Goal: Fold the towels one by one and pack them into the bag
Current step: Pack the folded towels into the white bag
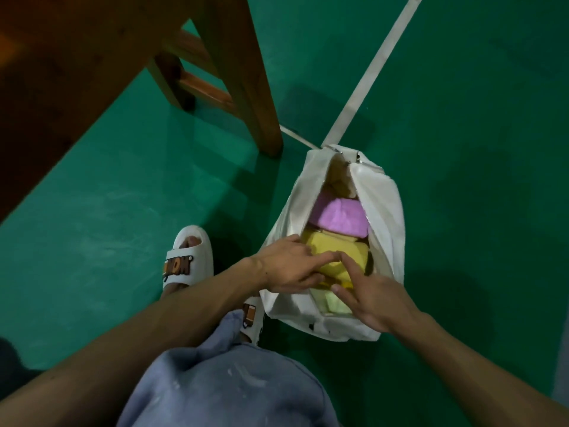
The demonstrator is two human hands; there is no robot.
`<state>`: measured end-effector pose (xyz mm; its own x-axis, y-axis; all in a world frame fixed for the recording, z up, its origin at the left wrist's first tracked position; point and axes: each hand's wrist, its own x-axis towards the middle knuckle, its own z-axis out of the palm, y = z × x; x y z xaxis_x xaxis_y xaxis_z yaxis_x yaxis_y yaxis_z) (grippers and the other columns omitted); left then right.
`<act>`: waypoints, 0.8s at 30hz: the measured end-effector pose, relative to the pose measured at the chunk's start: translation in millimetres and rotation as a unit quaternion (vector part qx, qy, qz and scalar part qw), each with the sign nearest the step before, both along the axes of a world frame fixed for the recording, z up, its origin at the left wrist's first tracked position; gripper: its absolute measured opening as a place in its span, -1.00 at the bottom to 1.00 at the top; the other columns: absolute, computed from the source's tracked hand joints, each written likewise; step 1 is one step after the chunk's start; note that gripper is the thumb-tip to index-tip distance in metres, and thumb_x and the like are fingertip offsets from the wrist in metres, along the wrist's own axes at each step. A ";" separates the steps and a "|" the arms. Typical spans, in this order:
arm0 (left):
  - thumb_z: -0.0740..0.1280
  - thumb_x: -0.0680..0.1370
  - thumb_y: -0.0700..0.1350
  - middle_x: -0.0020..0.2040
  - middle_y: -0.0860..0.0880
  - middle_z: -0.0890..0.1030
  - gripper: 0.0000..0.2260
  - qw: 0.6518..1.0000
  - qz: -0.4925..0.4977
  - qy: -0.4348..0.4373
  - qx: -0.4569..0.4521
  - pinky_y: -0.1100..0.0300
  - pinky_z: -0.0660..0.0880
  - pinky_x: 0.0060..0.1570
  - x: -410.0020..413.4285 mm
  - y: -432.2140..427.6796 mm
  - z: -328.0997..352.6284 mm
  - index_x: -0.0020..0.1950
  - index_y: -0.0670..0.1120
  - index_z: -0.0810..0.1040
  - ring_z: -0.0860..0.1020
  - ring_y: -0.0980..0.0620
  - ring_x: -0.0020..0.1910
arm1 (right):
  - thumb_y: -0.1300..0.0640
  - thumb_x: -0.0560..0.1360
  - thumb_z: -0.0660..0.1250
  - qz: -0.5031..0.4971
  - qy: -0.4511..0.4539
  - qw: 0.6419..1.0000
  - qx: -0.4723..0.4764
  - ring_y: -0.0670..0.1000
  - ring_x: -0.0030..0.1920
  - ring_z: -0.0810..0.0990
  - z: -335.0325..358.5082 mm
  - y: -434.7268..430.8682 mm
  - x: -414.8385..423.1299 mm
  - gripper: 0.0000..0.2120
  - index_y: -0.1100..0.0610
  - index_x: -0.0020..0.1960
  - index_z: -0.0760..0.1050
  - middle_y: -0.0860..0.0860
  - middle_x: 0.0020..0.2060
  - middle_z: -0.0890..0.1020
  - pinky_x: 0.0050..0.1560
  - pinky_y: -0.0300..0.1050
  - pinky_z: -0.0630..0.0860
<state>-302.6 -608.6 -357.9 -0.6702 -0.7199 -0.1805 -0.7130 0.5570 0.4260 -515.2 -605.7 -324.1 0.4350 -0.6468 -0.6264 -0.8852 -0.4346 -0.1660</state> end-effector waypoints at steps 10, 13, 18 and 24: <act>0.03 0.65 0.08 -0.17 -0.17 0.61 -0.56 0.996 0.089 0.015 0.013 0.03 0.29 0.15 -1.0 -14.4 18.3 0.50 0.00 0.09 0.52 -0.17 -0.10 | -0.21 0.64 0.00 -0.132 -0.020 0.991 -0.001 0.26 0.27 0.50 16.8 -20.5 3.8 -0.35 -0.06 0.59 -0.24 0.23 0.31 0.52 0.16 0.09 0.43; 0.12 0.64 0.03 -0.12 -0.24 0.59 -0.60 0.982 0.168 0.071 0.055 0.08 0.32 -0.15 1.2 -17.2 30.3 0.46 -0.03 0.18 0.52 -0.23 -0.13 | -0.21 0.63 0.04 -0.161 -0.067 0.984 -0.034 0.23 0.37 0.42 32.0 -24.4 5.0 -0.34 -0.07 0.58 -0.21 0.10 0.52 0.28 0.28 0.10 0.41; 0.16 0.62 -0.01 -0.25 -0.13 0.48 -0.59 0.988 0.145 0.025 0.049 0.11 0.28 -0.23 -5.8 -16.2 41.4 0.46 -0.01 0.20 0.50 -0.19 -0.20 | -0.19 0.64 0.04 -0.175 -0.052 0.982 -0.040 0.24 0.34 0.44 37.7 -19.3 15.6 -0.33 -0.04 0.58 -0.23 0.14 0.47 0.36 0.22 0.11 0.42; 0.16 0.61 0.02 -0.01 -0.19 0.60 -0.59 0.993 0.109 -0.007 0.033 0.04 0.40 -0.19 -7.6 -21.0 37.5 0.44 -0.01 0.20 0.56 -0.23 -0.07 | -0.15 0.64 0.07 -0.175 -0.075 0.980 -0.058 0.27 0.22 0.52 51.0 -13.8 20.9 -0.36 -0.03 0.58 -0.17 0.20 0.35 0.48 0.13 0.10 0.46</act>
